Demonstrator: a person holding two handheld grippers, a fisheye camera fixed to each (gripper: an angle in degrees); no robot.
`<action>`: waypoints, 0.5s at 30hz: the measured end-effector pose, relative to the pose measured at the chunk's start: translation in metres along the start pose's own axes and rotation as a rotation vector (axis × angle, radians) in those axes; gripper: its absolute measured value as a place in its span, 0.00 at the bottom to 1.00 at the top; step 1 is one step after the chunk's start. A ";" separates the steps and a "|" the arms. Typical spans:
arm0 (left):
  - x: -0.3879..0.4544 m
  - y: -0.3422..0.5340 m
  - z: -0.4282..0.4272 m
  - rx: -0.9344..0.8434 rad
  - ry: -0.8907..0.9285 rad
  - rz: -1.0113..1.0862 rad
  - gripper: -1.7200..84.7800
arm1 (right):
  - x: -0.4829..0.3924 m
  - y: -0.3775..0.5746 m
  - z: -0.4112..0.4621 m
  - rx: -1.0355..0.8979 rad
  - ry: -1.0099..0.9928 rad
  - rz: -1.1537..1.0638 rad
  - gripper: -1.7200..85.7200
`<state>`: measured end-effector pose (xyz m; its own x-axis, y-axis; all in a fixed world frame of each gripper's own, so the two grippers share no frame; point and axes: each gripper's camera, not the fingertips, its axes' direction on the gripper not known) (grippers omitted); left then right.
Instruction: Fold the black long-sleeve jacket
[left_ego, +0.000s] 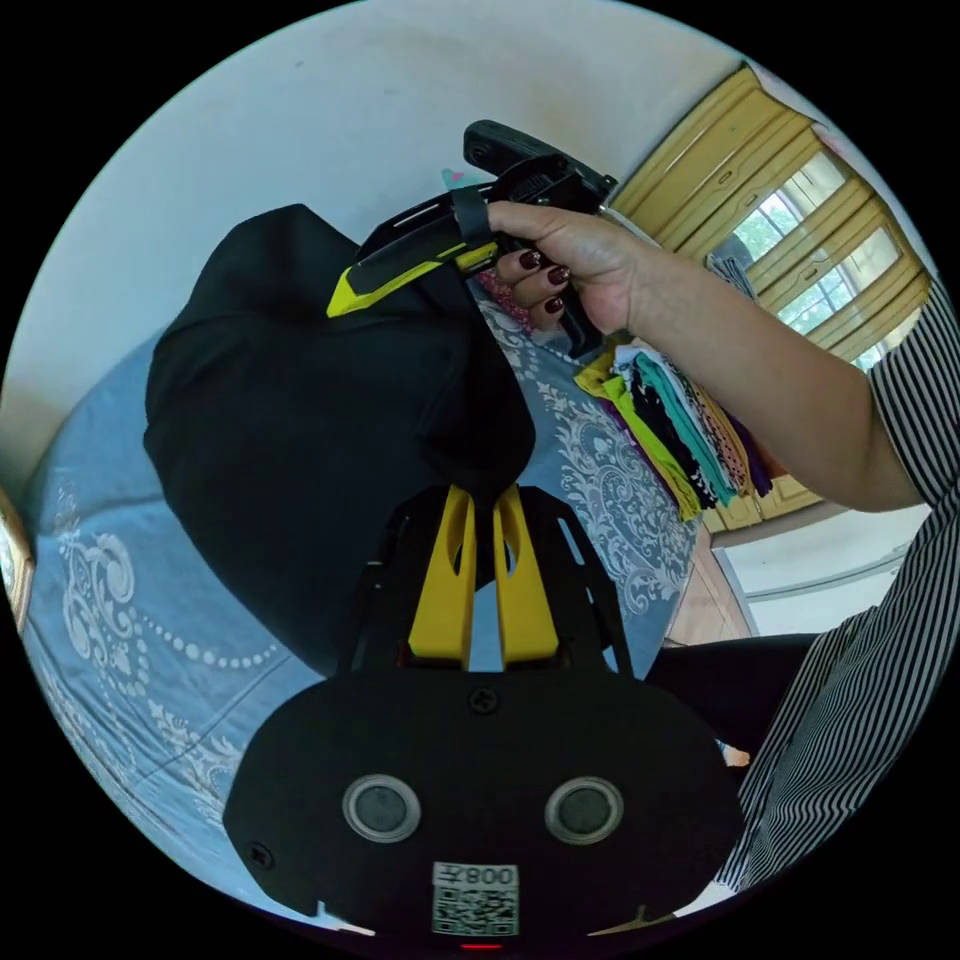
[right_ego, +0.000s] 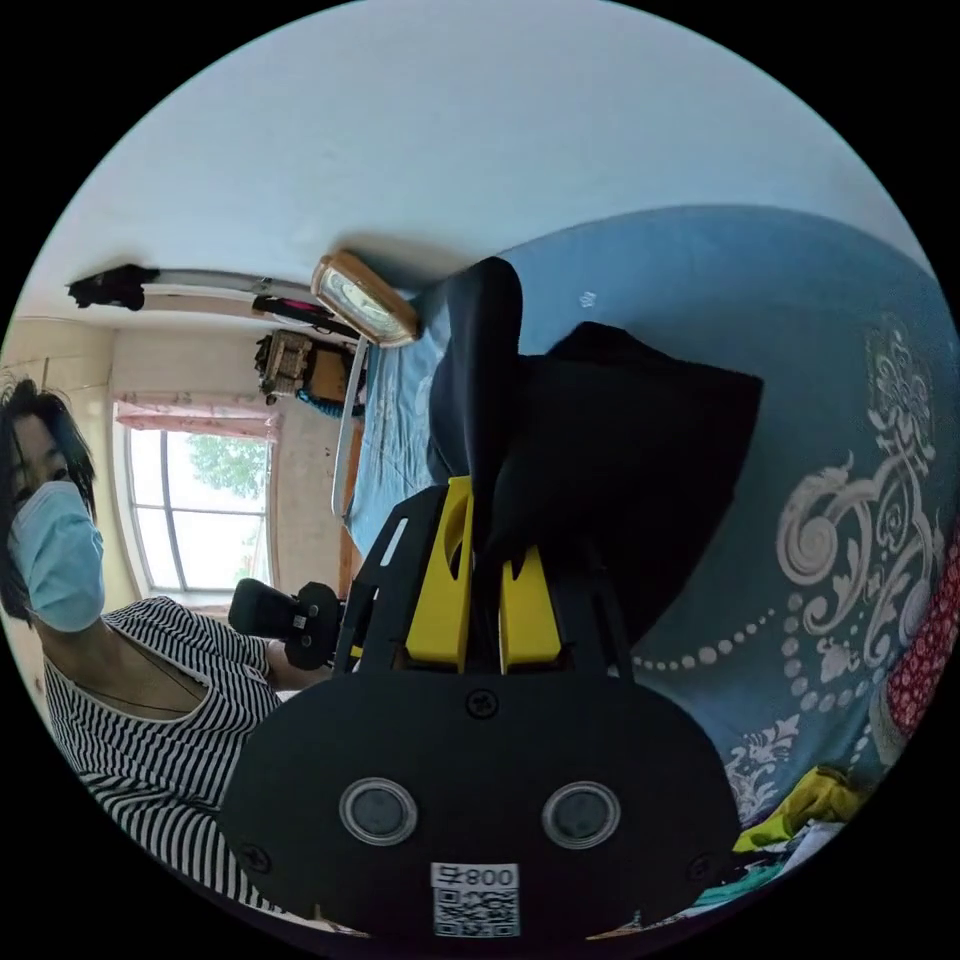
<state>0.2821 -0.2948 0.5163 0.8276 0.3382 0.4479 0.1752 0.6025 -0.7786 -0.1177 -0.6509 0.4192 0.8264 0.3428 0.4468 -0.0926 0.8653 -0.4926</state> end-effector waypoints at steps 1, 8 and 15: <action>0.003 -0.010 0.008 -0.011 0.013 0.004 0.05 | 0.019 0.008 -0.003 0.010 -0.011 0.011 0.02; 0.012 -0.059 0.058 -0.159 0.046 -0.021 0.05 | 0.121 0.043 0.008 -0.009 -0.034 0.121 0.05; 0.014 -0.086 0.073 -0.150 0.035 -0.100 0.05 | 0.163 0.083 -0.019 0.115 -0.007 0.207 0.10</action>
<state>0.2400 -0.2889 0.6220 0.8196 0.2552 0.5129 0.3329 0.5164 -0.7890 0.0197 -0.5302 0.4368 0.7791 0.5194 0.3509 -0.3228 0.8123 -0.4858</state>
